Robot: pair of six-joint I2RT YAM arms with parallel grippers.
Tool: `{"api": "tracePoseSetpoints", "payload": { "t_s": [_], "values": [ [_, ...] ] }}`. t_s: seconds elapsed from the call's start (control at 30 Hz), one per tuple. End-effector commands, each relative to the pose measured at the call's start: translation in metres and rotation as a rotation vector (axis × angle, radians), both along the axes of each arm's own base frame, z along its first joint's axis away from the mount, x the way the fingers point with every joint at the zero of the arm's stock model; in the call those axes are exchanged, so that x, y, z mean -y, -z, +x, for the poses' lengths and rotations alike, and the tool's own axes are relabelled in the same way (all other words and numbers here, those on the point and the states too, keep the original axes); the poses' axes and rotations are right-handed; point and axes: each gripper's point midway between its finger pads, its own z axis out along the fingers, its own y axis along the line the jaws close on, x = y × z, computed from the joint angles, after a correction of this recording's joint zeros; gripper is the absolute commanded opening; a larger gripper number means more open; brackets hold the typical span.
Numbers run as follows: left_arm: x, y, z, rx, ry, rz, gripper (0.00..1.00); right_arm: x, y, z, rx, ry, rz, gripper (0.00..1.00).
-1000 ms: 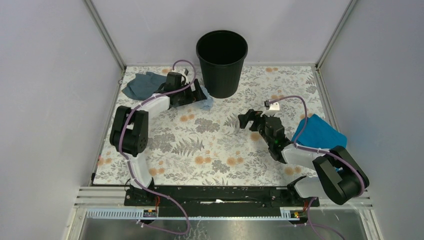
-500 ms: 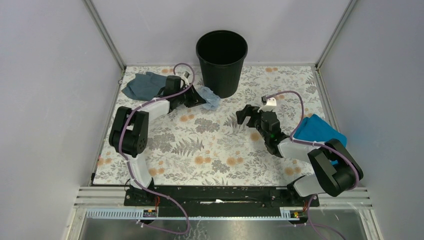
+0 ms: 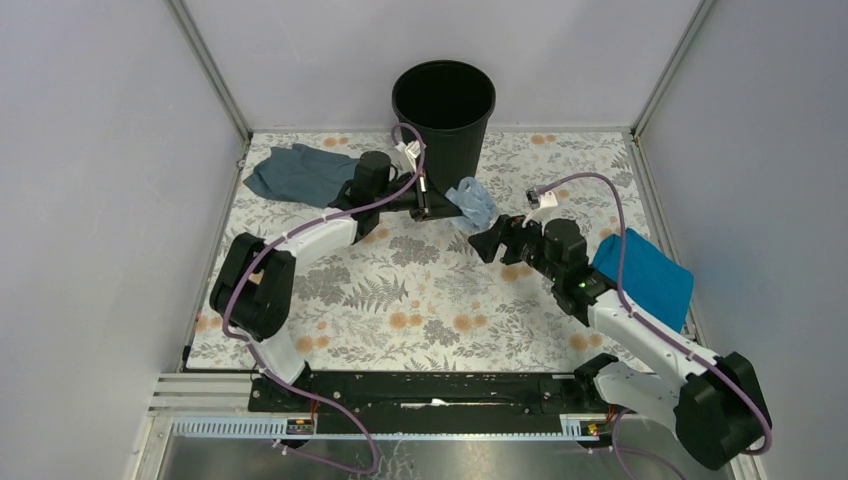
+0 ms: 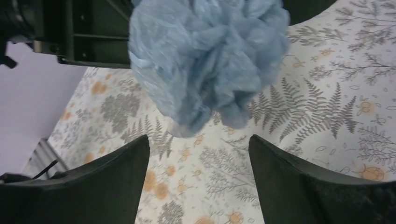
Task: Put the trash bags into the trash bin
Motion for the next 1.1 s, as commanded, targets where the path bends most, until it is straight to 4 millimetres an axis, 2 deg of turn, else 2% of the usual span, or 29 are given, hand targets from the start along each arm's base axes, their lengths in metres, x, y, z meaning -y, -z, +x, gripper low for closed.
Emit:
{"api": "tracePoseSetpoints", "payload": {
  "t_s": [0.0, 0.13, 0.2, 0.27, 0.3, 0.37, 0.5, 0.63, 0.73, 0.77, 0.8, 0.83, 0.9, 0.93, 0.97, 1.07],
  "values": [
    [0.012, -0.05, -0.024, 0.101, 0.077, -0.103, 0.0, -0.005, -0.024, -0.016, -0.03, -0.09, -0.033, 0.79],
    [0.018, -0.05, -0.032, 0.116, 0.095, -0.084, 0.0, 0.011, -0.053, -0.009, 0.029, 0.009, -0.036, 0.74],
    [0.017, -0.052, -0.032, 0.127, 0.096, -0.066, 0.0, 0.026, -0.053, -0.005, 0.034, 0.087, -0.066, 0.72],
    [0.016, -0.06, -0.03, 0.167, 0.094, -0.044, 0.0, 0.044, -0.05, 0.0, 0.044, 0.168, -0.126, 0.66],
    [0.014, -0.064, -0.031, 0.188, 0.091, -0.037, 0.0, 0.052, -0.045, -0.002, 0.031, 0.195, -0.162, 0.6],
    [0.011, -0.072, -0.032, 0.228, 0.081, -0.027, 0.0, 0.061, -0.049, -0.005, 0.055, 0.221, -0.179, 0.3],
    [0.01, -0.079, -0.034, 0.26, 0.092, -0.029, 0.0, 0.059, -0.075, -0.014, 0.176, 0.195, -0.103, 0.02],
    [0.01, -0.083, -0.037, 0.287, 0.111, -0.038, 0.0, 0.065, -0.078, -0.024, 0.203, 0.179, -0.12, 0.0],
    [0.011, -0.088, -0.039, 0.313, 0.127, -0.054, 0.0, 0.064, -0.069, -0.035, 0.176, 0.131, -0.16, 0.0],
    [0.011, -0.089, -0.039, 0.324, 0.132, -0.057, 0.0, 0.062, -0.07, -0.038, 0.178, 0.112, -0.159, 0.06],
    [0.011, -0.09, -0.04, 0.334, 0.134, -0.058, 0.0, 0.052, -0.073, -0.045, 0.183, 0.043, -0.145, 0.19],
    [0.01, -0.09, -0.04, 0.34, 0.134, -0.057, 0.0, 0.044, -0.075, -0.05, 0.183, -0.011, -0.13, 0.36],
    [0.01, -0.091, -0.04, 0.352, 0.135, -0.058, 0.0, 0.032, -0.072, -0.052, 0.15, -0.068, -0.104, 0.77],
    [0.01, -0.092, -0.04, 0.355, 0.137, -0.06, 0.0, 0.026, -0.069, -0.052, 0.127, -0.096, -0.099, 0.9],
    [0.01, -0.093, -0.041, 0.358, 0.14, -0.061, 0.0, 0.019, -0.066, -0.051, 0.103, -0.126, -0.097, 0.97],
    [0.01, -0.091, -0.04, 0.367, 0.143, -0.058, 0.0, 0.008, -0.063, -0.041, 0.059, -0.145, -0.084, 1.0]
  ]
}}
